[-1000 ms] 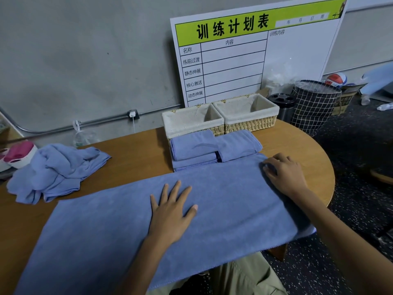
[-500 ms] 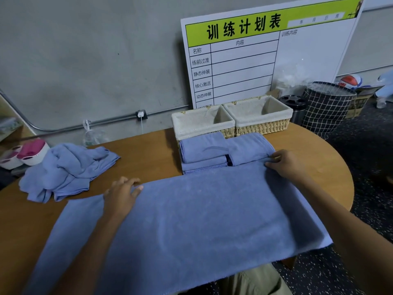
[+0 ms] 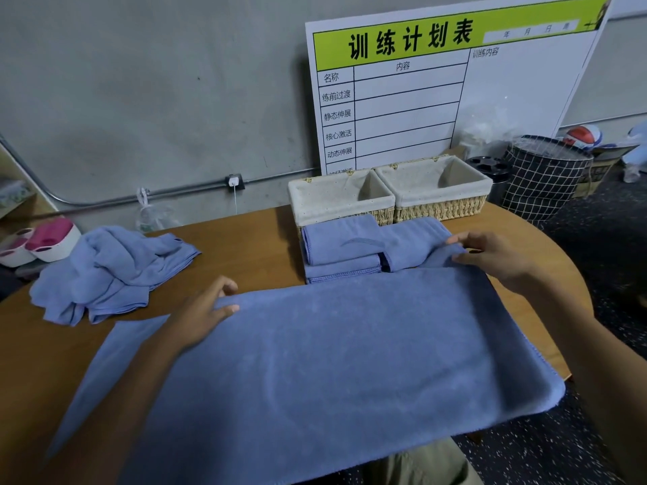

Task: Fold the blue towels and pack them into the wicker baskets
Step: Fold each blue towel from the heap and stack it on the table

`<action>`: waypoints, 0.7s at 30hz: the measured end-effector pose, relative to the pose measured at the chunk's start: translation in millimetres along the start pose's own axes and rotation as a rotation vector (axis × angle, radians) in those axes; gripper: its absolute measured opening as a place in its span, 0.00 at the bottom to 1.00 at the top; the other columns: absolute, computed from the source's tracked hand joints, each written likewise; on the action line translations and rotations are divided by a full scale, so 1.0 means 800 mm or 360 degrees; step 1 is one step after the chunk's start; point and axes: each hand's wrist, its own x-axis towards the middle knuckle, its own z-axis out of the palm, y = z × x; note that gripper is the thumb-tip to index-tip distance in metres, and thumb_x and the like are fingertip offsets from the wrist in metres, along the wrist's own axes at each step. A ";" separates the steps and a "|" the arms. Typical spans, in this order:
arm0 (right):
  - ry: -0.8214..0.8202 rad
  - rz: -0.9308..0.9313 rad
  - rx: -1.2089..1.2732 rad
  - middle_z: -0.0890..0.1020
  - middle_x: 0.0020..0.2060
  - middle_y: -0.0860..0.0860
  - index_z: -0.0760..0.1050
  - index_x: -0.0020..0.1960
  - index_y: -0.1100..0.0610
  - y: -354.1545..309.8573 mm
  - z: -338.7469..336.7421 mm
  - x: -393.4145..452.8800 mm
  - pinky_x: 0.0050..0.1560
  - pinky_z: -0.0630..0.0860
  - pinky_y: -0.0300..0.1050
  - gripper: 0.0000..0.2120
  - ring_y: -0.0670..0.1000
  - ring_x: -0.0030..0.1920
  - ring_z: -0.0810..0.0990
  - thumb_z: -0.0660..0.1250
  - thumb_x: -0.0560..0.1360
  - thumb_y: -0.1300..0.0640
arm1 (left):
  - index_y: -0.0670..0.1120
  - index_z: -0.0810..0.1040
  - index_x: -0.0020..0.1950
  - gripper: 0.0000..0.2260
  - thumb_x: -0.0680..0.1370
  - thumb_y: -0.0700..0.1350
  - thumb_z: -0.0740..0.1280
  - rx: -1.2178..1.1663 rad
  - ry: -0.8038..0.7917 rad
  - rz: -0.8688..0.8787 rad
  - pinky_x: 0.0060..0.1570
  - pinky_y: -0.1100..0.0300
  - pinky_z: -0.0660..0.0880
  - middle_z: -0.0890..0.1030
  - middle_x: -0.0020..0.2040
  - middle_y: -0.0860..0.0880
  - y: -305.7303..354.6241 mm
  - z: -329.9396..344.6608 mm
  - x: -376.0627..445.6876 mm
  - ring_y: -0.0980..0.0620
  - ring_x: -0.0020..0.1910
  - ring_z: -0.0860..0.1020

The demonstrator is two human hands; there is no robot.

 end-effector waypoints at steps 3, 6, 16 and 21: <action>0.0096 -0.0032 0.0088 0.80 0.43 0.54 0.78 0.54 0.59 -0.010 -0.002 0.000 0.43 0.76 0.34 0.12 0.52 0.45 0.77 0.64 0.78 0.73 | 0.54 0.79 0.50 0.06 0.76 0.53 0.68 -0.0113 0.0033 0.0056 0.51 0.53 0.74 0.81 0.48 0.59 0.001 -0.013 0.005 0.59 0.49 0.78; 0.0184 -0.0033 0.0095 0.77 0.44 0.56 0.76 0.60 0.59 -0.022 -0.006 0.003 0.42 0.74 0.35 0.13 0.52 0.45 0.74 0.61 0.80 0.71 | 0.49 0.80 0.43 0.06 0.78 0.48 0.72 -0.0101 0.0107 0.0059 0.48 0.55 0.74 0.82 0.44 0.57 0.000 -0.023 0.009 0.58 0.44 0.79; -0.0055 -0.0086 -0.0192 0.83 0.45 0.54 0.80 0.52 0.62 -0.033 0.001 0.003 0.43 0.73 0.29 0.08 0.45 0.45 0.81 0.63 0.80 0.68 | 0.54 0.82 0.44 0.04 0.75 0.51 0.75 0.0017 0.0132 0.0039 0.46 0.58 0.74 0.83 0.45 0.61 -0.011 -0.049 0.006 0.59 0.45 0.79; -0.0110 -0.0152 -0.0162 0.82 0.42 0.59 0.81 0.49 0.62 -0.015 -0.006 0.002 0.46 0.74 0.42 0.06 0.51 0.44 0.79 0.69 0.78 0.59 | 0.57 0.82 0.44 0.04 0.75 0.54 0.75 0.0260 0.0125 0.0070 0.46 0.57 0.76 0.82 0.45 0.65 -0.030 -0.066 -0.022 0.65 0.45 0.78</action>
